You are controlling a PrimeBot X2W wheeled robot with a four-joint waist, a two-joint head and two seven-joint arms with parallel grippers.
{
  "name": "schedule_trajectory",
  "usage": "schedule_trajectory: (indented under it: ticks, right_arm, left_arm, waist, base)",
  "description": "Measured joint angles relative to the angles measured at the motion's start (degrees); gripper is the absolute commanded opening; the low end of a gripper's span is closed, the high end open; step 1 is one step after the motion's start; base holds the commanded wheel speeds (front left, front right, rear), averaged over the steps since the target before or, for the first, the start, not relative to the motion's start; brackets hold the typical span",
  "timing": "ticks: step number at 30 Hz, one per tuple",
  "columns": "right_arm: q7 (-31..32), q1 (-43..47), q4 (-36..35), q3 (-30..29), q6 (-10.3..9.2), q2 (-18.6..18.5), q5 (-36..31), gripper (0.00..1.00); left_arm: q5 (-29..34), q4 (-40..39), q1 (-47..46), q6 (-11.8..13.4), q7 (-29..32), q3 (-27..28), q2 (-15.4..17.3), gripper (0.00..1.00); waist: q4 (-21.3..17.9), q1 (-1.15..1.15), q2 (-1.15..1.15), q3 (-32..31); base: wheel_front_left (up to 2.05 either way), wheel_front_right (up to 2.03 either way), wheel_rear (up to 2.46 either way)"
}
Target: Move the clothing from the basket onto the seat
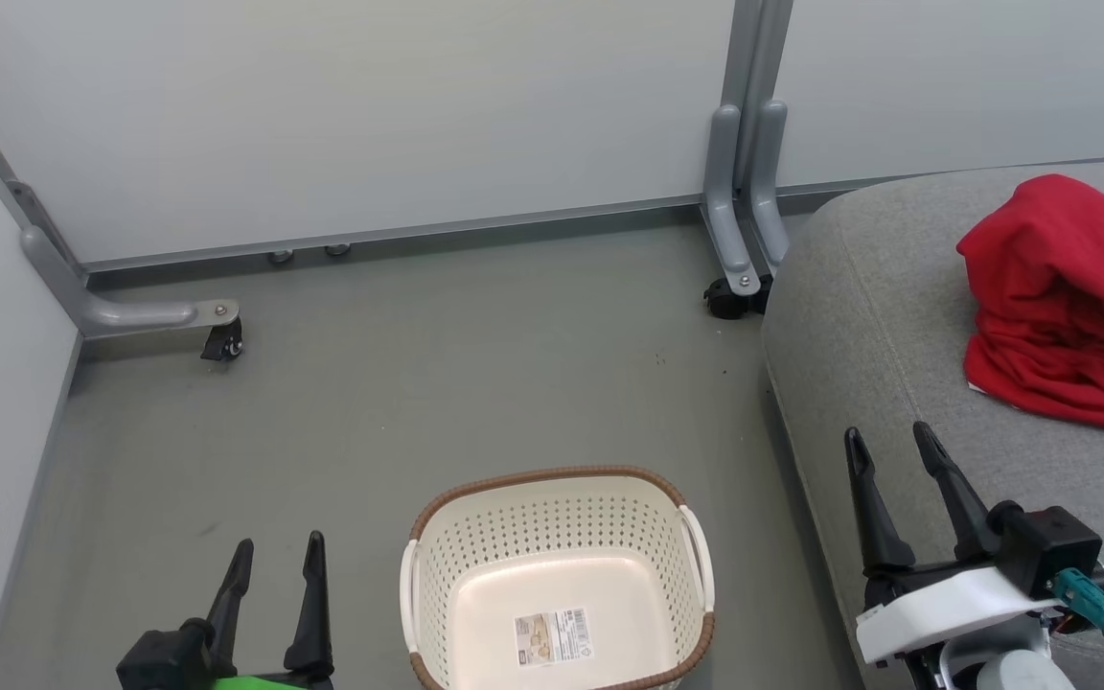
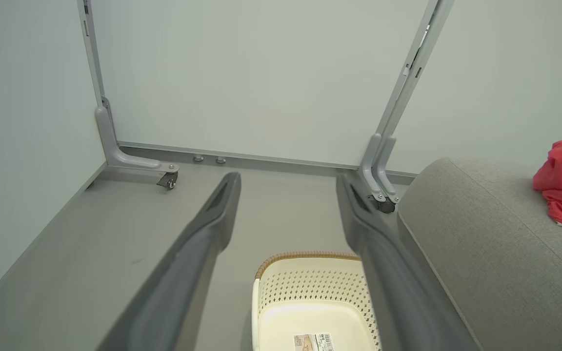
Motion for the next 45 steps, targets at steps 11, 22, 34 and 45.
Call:
schedule_trajectory:
  ticks: [11, 22, 34, 45]
  right_arm:
    - [1.78, 1.32, 3.13, -0.21, 0.00, 0.82, 6.91, 0.00]
    - [4.44, 0.66, 3.80, -1.46, 0.00, 0.82, 17.93, 0.00]
    - [7.01, -0.50, 4.32, -2.67, 0.00, 0.84, 28.28, 0.00]
    - [9.12, -1.53, 4.76, -3.70, -0.01, 0.91, 36.56, 0.00]
  left_arm:
    - [-6.66, 2.61, 0.53, 0.00, 1.69, -0.24, -0.13, 0.00]
    - [-17.49, 2.60, -0.49, 0.01, 4.08, 0.75, 0.11, 0.00]
    - [-27.50, 2.38, -2.28, 0.01, 6.58, 1.47, 0.40, 0.00]
    - [-35.84, 2.07, -3.57, 0.01, 8.75, 2.47, 0.59, 0.00]
  waist:
    - [-0.07, 0.00, 0.00, 0.20]
    - [-0.18, 0.00, 0.00, 0.46]
    - [-0.29, 0.00, 0.00, 0.75]
    - [-0.40, 0.00, 0.00, 1.02]
  base:
    - [0.00, 0.00, 0.00]
    - [0.00, 0.00, 0.00]
    - [0.00, 0.00, 0.00]
    - [0.00, 0.00, 0.00]
